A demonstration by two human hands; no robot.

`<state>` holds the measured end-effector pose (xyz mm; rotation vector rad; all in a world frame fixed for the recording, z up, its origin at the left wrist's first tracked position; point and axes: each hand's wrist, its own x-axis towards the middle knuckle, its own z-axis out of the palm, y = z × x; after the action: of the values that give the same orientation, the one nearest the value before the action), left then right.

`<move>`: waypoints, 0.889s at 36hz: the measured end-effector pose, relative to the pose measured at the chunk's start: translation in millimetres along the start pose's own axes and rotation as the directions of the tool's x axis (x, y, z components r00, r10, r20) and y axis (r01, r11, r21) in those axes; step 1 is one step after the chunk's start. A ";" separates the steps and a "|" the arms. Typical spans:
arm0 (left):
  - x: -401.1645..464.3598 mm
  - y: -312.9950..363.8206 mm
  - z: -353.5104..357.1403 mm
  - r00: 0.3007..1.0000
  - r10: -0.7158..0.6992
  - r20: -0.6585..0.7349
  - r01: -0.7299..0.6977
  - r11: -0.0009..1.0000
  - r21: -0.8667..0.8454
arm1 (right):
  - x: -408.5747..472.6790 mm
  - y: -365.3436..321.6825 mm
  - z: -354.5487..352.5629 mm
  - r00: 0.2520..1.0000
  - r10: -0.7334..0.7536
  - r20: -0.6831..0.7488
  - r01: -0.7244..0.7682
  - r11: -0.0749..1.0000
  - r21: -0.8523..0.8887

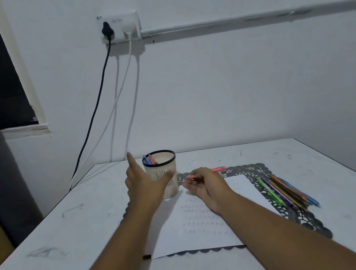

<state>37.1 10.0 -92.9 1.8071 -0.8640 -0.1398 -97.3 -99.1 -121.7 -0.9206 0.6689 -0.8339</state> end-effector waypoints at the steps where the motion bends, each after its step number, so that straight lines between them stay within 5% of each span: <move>1: -1.5 -7.9 5.1 1.000 -0.011 0.013 0.011 1.000 0.003 | 0.2 -0.4 -0.3 1.000 -0.014 -0.005 0.014 1.000 -0.006; 8: 18.7 -45.0 20.2 0.992 0.033 0.121 -0.034 0.999 0.002 | -0.1 -0.4 1.4 0.981 -0.177 -0.081 0.166 0.978 -0.123; 21: 20.8 -59.2 27.1 0.991 0.058 0.122 -0.060 0.998 0.012 | -7.7 -10.8 7.1 0.942 -0.284 -0.182 0.265 0.957 -0.117; 28: 9.9 -51.0 24.9 0.988 0.099 0.117 -0.099 0.995 -0.008 | -8.6 -20.2 3.4 0.873 -0.422 -0.244 0.388 0.905 -0.175; 32: 7.6 -49.0 23.1 0.987 0.118 0.111 -0.115 0.993 -0.034 | -9.3 -28.1 3.1 0.749 -0.608 -0.263 0.541 0.790 -0.287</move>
<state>55.5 -4.7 -142.2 1.7308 -1.0407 -0.1790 -108.8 -99.8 -94.3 -1.2006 0.7858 -1.5396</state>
